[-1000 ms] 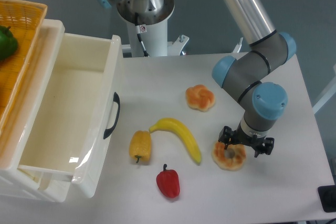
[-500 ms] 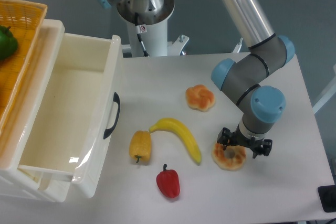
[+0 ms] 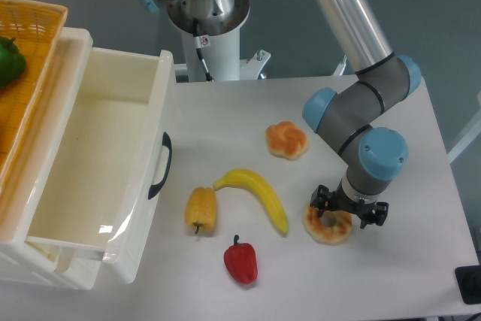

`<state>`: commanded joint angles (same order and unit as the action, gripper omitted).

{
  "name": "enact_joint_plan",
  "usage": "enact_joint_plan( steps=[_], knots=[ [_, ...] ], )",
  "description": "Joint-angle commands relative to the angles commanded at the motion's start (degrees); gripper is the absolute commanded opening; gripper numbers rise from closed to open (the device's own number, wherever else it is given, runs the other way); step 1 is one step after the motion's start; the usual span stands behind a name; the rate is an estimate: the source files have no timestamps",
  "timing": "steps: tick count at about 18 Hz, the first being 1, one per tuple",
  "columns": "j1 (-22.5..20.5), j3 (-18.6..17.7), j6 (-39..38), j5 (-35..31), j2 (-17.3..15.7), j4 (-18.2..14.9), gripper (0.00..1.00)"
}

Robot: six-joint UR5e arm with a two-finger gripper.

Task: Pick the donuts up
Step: 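Lower the open gripper onto the ring donut, then close the gripper on the ring donut's edge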

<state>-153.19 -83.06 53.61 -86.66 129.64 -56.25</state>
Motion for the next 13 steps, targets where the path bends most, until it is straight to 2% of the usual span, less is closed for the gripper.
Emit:
enact_joint_plan(
  steps=[2,13],
  knots=[
    [-0.09,0.17,0.00,0.00,0.00,-0.09,0.93],
    [-0.53,1.58,0.00,0.17,0.44,-0.09,0.93]
  ],
)
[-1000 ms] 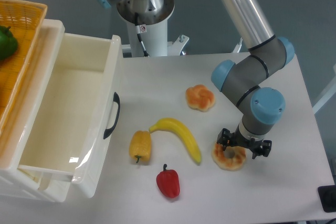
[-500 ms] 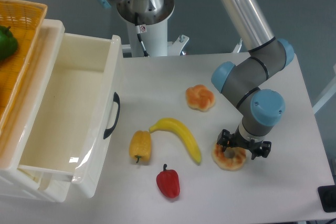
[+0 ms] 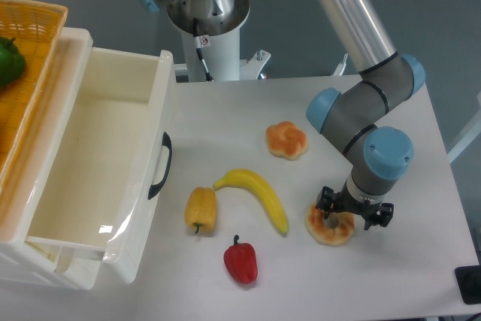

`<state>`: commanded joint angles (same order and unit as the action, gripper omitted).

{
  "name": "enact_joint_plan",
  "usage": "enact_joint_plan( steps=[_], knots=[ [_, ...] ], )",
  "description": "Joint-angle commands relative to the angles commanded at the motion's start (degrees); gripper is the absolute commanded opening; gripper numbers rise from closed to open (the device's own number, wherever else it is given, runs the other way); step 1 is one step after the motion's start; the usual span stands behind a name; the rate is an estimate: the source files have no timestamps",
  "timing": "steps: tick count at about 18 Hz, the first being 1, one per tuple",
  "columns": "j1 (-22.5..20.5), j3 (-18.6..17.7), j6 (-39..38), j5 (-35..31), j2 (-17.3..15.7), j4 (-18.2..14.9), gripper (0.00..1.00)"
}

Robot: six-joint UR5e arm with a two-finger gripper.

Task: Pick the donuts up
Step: 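Close the gripper on the ring donut's edge, then lift the held ring donut up and toward the banana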

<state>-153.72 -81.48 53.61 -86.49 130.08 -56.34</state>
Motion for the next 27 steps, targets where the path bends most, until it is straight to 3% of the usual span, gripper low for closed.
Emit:
enact_joint_plan(
  steps=[7,12,16,18,20,27],
  knots=[
    [0.09,-0.09,-0.09,-0.09,0.35,0.00,0.90],
    [0.09,-0.09,-0.18,0.00,0.26,0.00,0.65],
    [0.09,-0.09,-0.26,0.00,0.18,-0.09,0.55],
    [0.09,-0.17,-0.44,0.00,0.09,-0.09,0.38],
    [0.18,-0.26,-0.53,0.00,0.00,-0.09,0.13],
    [1.58,-0.26,2.71,0.00,-3.24,-0.35,0.10]
  ],
)
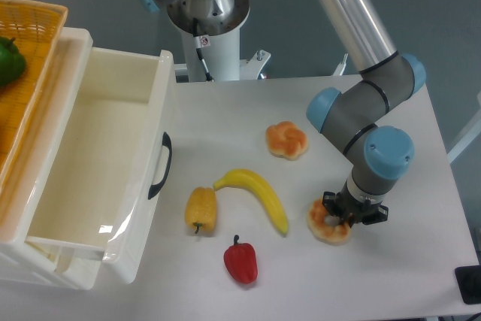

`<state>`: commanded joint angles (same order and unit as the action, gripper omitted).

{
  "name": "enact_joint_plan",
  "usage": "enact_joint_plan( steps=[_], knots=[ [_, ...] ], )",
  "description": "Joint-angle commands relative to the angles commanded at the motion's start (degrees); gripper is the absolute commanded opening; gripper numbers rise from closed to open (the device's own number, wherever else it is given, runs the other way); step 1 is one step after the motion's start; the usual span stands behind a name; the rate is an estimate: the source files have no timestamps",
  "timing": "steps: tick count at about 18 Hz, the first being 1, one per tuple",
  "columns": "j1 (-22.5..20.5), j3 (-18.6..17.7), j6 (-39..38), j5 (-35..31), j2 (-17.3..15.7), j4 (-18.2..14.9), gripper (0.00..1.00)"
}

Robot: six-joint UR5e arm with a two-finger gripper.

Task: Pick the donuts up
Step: 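Lift the held ring donut up and toward the banana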

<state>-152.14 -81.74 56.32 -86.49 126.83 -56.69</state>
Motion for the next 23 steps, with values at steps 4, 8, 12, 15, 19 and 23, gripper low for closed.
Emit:
enact_joint_plan(
  steps=[4,8,12,15,19,23],
  knots=[
    [1.58,-0.96,2.65,0.09,-2.99,-0.35,0.10],
    [2.81,-3.25,6.50,-0.17,-8.17,-3.33,0.10],
    [3.43,-3.52,12.13,-0.17,-12.74,-9.04,0.10],
    [4.66,-3.52,16.26,-0.26,-15.38,-13.35,0.10],
    [6.77,-3.52,16.98,-0.26,-17.58,-17.13,0.10],
    [8.61,-3.52,17.59,-0.35,-18.46,-19.51,0.10]
  ],
)
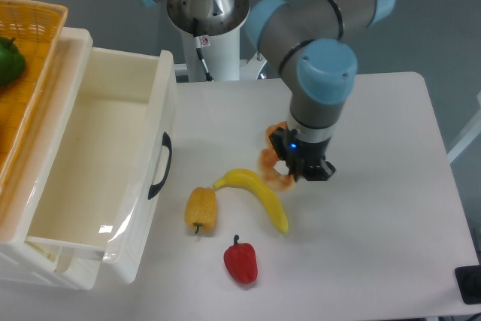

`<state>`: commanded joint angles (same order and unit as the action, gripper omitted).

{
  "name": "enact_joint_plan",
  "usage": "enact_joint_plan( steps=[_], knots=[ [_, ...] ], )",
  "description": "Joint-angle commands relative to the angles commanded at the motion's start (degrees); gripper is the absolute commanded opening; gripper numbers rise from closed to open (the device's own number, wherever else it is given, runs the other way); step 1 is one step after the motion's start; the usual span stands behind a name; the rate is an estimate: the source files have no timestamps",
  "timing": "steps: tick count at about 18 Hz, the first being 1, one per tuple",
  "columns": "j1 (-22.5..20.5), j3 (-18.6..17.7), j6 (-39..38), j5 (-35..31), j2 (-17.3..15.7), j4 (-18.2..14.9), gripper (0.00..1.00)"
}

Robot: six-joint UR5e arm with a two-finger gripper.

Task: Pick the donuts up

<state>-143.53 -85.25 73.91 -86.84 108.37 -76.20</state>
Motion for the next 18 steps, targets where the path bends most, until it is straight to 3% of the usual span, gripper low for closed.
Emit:
enact_joint_plan(
  steps=[18],
  knots=[
    [-0.79,0.00,2.38,0.09,-0.79,-0.80,0.10]
  ],
)
